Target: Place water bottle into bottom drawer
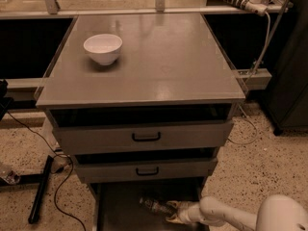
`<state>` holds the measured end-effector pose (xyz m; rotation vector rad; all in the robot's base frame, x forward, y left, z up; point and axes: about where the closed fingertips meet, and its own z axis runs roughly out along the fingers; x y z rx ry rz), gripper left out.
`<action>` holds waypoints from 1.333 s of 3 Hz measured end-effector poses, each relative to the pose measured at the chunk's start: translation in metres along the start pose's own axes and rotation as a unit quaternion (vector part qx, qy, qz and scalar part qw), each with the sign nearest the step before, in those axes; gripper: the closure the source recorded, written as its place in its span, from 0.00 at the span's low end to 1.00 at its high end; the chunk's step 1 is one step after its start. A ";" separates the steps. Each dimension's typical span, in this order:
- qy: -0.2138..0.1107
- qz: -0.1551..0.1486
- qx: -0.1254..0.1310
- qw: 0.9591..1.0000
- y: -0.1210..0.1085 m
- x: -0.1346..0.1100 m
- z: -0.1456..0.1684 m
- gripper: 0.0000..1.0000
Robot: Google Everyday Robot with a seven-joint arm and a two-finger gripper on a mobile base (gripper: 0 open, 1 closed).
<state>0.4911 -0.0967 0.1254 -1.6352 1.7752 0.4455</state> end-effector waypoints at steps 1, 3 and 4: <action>0.000 0.000 0.000 1.000 0.000 0.000 0.000 0.35; 0.000 0.000 0.000 1.000 0.000 0.000 0.000 0.00; 0.000 0.000 0.000 1.000 0.000 0.000 0.000 0.00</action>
Offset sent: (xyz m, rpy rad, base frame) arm 0.0000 0.0000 0.0000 0.0000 0.0000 0.0000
